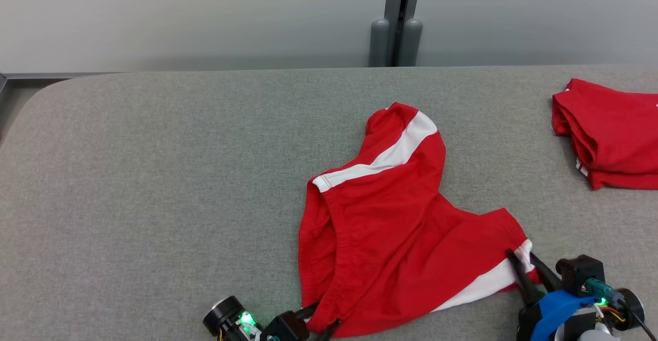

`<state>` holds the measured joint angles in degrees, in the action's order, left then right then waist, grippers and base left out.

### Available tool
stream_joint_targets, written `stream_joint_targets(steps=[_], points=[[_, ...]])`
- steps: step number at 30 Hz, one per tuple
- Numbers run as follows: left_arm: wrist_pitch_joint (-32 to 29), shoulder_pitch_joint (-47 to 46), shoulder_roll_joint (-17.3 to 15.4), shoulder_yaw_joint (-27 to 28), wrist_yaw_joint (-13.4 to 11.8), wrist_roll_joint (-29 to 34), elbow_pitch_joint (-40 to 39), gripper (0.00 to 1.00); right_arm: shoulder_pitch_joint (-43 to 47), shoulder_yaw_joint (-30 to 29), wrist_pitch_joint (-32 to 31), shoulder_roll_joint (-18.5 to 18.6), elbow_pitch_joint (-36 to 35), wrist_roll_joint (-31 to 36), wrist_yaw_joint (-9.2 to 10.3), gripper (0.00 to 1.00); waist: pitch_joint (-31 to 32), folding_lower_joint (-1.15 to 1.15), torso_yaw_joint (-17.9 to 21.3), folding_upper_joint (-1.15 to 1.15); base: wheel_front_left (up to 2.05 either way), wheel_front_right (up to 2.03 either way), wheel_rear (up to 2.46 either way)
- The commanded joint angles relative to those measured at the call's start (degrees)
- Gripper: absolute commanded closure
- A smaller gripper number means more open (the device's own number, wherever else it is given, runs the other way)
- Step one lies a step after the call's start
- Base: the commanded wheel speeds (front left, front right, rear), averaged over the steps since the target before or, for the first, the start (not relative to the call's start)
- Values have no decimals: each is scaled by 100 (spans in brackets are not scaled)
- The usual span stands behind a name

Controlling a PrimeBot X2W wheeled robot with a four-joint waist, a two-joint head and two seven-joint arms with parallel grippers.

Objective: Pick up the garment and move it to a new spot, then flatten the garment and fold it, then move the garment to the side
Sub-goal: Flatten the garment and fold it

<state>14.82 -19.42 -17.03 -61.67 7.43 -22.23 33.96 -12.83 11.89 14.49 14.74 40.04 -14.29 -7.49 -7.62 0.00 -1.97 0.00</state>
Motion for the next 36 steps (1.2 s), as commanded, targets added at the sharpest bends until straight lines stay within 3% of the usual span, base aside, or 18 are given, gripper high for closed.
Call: stream_joint_targets(steps=[1, 8, 18, 21, 24, 36], points=[[24, -102, 28, -15, 3, -41, 46, 100, -102, 19, 37, 34, -25, -44, -1, 100, 7, 0, 4, 0, 0, 0, 0], [45, -83, 149, 81, 3, -575, -183, 100, 94, 177, 71, 111, -484, -157, -1, 100, 102, 0, 14, 0, 0, 0, 0], [43, -500, -277, 937, 3, -1225, -1719, 100, -372, -3, 75, 79, -1700, -640, -1, 100, 21, 0, -60, 0, 0, 0, 0], [42, -900, -364, 1220, 3, -1379, -1922, 100, -949, -127, 75, 64, -1808, -764, -1, 100, -134, 0, -104, 0, 0, 0, 0], [42, -1757, -379, 1565, 3, -1515, -1881, 100, -2076, -269, -21, -94, -1626, -870, -1, 100, -445, 0, -125, 0, 0, 0, 0], [-10, -5137, -306, 1616, 3, -2262, -763, 100, -5965, -732, -57, -500, 128, -798, -1, 100, -1544, 0, -100, 0, 0, 0, 0]])
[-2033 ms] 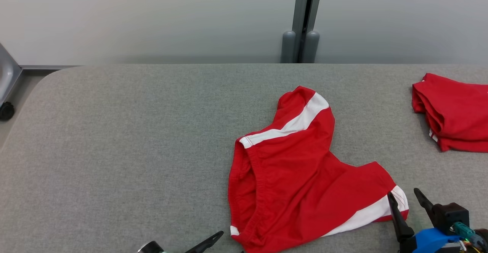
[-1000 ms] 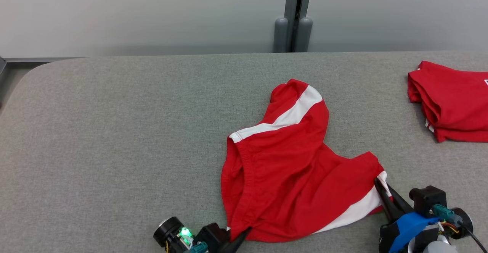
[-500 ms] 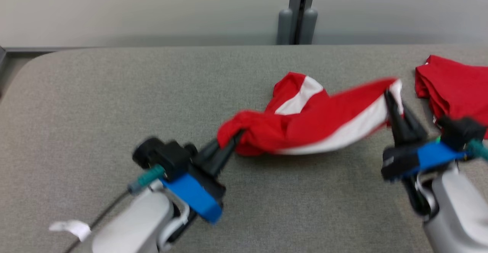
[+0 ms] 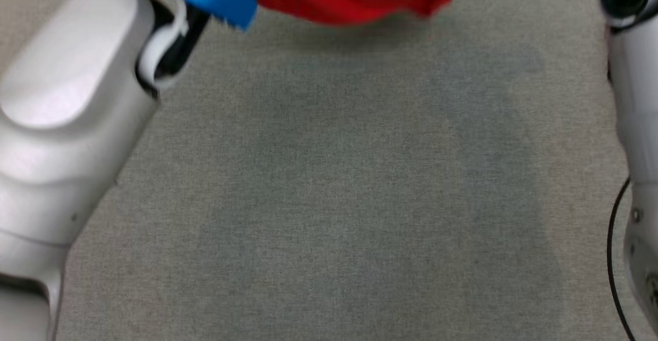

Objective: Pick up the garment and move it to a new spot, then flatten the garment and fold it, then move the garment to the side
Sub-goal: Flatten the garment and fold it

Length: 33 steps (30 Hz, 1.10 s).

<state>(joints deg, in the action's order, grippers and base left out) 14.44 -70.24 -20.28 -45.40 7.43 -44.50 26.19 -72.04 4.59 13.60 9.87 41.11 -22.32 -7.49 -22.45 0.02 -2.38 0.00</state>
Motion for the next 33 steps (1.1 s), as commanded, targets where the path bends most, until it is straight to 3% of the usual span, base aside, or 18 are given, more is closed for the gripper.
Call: stream_joint_targets(steps=[1, 7, 12, 24, 33], points=[[32, -298, 30, -56, 3, -46, 95, 100, -279, -22, 56, -16, 145, 53, -1, 100, -93, -2, -52, 0, 0, 0, 0], [75, -1128, 198, -383, 4, -203, 403, 100, -1052, 19, 147, -58, 733, 180, -1, 100, -148, -2, -34, 0, 0, 0, 0], [77, -724, 181, -489, 4, -290, 341, 100, -593, 179, 160, -113, 674, 48, -1, 100, -138, -2, 31, 0, 0, 0, 0], [80, 2628, 19, 164, 4, 204, -463, 100, 2627, 537, 162, -186, -737, -335, -1, 100, 314, -2, 153, 0, 0, 0, 0], [80, 4811, -66, -113, 4, 487, -956, 100, 5276, 566, 162, 95, -1847, -633, -1, 100, 1020, -2, 78, 0, 0, 0, 0]])
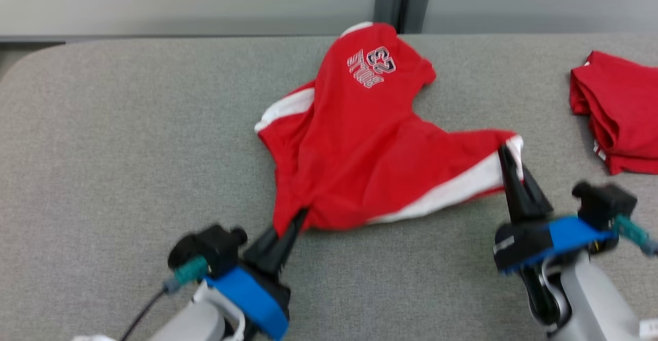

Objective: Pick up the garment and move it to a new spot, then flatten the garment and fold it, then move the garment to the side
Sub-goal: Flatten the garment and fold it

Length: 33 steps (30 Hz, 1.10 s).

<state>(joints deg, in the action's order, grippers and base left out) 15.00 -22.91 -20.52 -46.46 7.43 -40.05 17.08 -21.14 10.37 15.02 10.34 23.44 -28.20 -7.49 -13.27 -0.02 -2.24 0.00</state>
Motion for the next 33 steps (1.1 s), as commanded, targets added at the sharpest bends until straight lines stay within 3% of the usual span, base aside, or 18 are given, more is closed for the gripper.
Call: stream_joint_targets(steps=[1, 10, 16, 23, 33], points=[[22, 269, -50, -94, 4, 36, -77, 100, 458, -34, 19, 79, -206, -61, -1, 100, 180, 2, 54, 0, 0, 0, 0], [15, 993, -194, -304, 3, 91, -352, 100, 2015, -307, 19, 111, -1257, 93, -1, 100, 477, 2, -25, 0, 0, 0, 0], [-24, 1073, -174, -349, -36, 32, -523, 100, 2376, -649, 19, 53, -1593, 282, -1, 100, 510, 2, -54, 0, 0, 0, 0], [-10, 712, -41, -260, -26, 67, -579, 100, 1549, -592, -130, 266, -1501, 505, -1, 100, 290, 2, -238, 0, 0, 0, 0], [17, -201, 268, 66, 6, 22, -230, 100, -619, -338, -457, 567, -703, 661, -1, 100, -408, 2, -636, 0, 0, 0, 0]])
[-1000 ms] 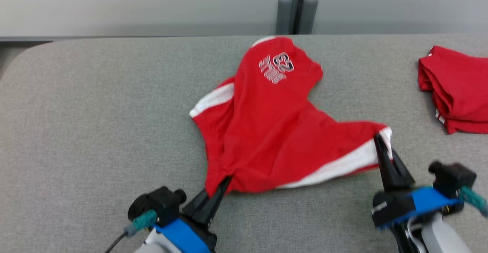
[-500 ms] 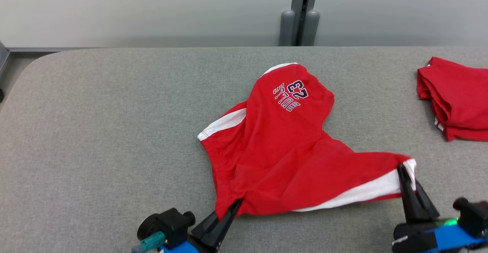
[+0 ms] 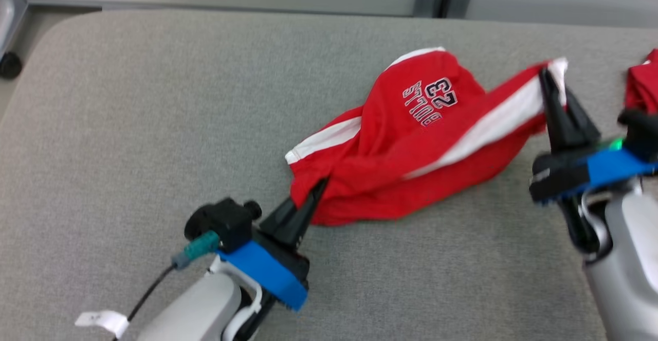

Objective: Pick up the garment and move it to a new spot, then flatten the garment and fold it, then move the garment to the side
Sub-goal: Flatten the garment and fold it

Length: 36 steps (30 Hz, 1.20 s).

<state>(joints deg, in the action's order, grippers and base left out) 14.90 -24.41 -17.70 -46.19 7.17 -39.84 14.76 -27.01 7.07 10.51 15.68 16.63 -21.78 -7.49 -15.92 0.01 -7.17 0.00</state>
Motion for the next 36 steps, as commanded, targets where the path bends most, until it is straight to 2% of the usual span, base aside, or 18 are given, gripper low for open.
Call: stream_joint_targets(steps=[1, 9, 16, 17, 18, 19, 27, 36], points=[[29, -163, 15, 69, 34, -20, 71, 100, -287, 35, -51, 27, 128, 16, -1, 100, -225, -1, -175, 0, 0, 0, 0], [33, -979, 318, 260, 44, -163, 542, 100, -2096, 342, -276, -12, 1620, 257, -1, 100, -869, -1, -462, 0, 0, 0, 0], [32, -1366, 515, 123, 46, -264, 974, 100, -3072, 544, -193, -148, 3094, 482, -1, 100, -1144, -1, -591, 0, 0, 0, 0], [33, -1421, 536, 112, 46, -278, 1009, 100, -3151, 600, -227, -163, 3301, 510, -1, 84, -1158, -1, -600, 0, 0, 0, 0], [33, -1442, 567, 147, 46, -291, 1040, 74, -3224, 654, -193, -202, 3451, 494, -1, 44, -1166, -1, -606, 0, 0, 0, 0], [33, -1435, 601, 180, 46, -275, 1079, 0, -3304, 684, -101, -213, 3550, 477, -1, 0, -1168, -1, -610, 0, 0, 0, 0], [30, -1002, 731, 699, 47, 285, 1059, 0, -3225, 992, 302, -53, 4097, 247, -1, 0, -939, -1, -568, 0, 0, 0, 0], [31, -44, 712, 1715, -21, 1039, 571, 0, -2739, 1246, 429, 392, 4249, -170, -1, 0, -620, -1, -670, 0, 0, 0, 0]])
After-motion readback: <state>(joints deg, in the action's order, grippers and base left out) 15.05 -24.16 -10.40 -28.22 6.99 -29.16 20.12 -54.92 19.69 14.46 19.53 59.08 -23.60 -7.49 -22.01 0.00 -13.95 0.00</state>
